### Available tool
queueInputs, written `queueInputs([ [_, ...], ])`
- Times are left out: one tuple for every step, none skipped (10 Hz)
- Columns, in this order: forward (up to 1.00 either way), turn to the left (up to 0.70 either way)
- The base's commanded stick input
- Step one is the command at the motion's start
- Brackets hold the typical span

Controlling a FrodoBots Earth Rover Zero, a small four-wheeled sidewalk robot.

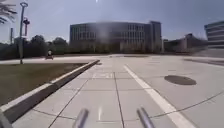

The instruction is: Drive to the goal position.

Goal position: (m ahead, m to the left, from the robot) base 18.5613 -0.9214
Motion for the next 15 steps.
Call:
queueInputs([
  [0.70,0.00],
  [0.70,0.00],
  [0.70,0.00],
  [0.70,0.00],
  [0.70,0.00],
  [0.70,0.00],
  [0.70,0.00],
  [0.70,0.00],
  [0.70,0.00],
  [0.70,0.00],
  [0.70,0.00],
  [0.70,0.00],
  [0.70,0.00],
  [0.70,0.00],
  [0.70,0.00],
])
